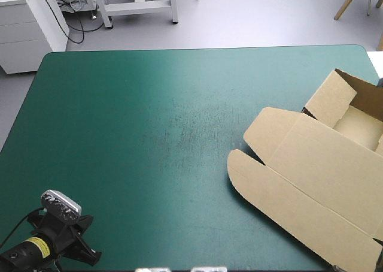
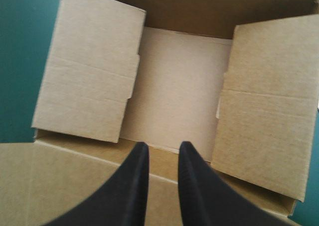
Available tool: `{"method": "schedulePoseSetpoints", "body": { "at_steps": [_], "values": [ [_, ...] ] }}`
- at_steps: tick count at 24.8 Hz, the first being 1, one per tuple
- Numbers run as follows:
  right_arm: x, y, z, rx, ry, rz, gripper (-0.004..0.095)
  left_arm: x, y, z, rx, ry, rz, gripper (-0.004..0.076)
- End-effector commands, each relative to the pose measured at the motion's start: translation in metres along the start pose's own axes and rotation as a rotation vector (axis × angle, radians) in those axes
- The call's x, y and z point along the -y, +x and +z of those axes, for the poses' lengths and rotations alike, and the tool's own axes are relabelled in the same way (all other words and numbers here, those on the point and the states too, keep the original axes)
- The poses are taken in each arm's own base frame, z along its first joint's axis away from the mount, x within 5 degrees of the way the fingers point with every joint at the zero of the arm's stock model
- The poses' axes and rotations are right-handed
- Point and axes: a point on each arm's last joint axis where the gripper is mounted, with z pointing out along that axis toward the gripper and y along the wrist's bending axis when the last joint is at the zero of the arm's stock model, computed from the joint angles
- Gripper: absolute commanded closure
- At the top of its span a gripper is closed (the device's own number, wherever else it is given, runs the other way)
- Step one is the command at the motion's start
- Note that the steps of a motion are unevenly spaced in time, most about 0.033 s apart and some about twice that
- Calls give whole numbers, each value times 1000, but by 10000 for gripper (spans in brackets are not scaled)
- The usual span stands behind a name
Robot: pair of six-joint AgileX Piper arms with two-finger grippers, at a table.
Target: Fold the box
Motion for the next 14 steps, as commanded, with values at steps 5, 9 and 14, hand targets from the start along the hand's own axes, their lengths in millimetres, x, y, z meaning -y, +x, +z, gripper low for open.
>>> {"method": "schedulePoseSetpoints", "body": {
  "at_steps": [5,9,14],
  "values": [
    [-75,36,-93,242,-132,-297,824,0,-11,-4,70,1,-6,734],
    [-97,58,-122,296,-239,-401,825,0,-11,-4,70,1,-6,734],
    [-106,95,-141,303,-347,-503,859,0,-11,-4,70,1,-6,734]
  ]
}}
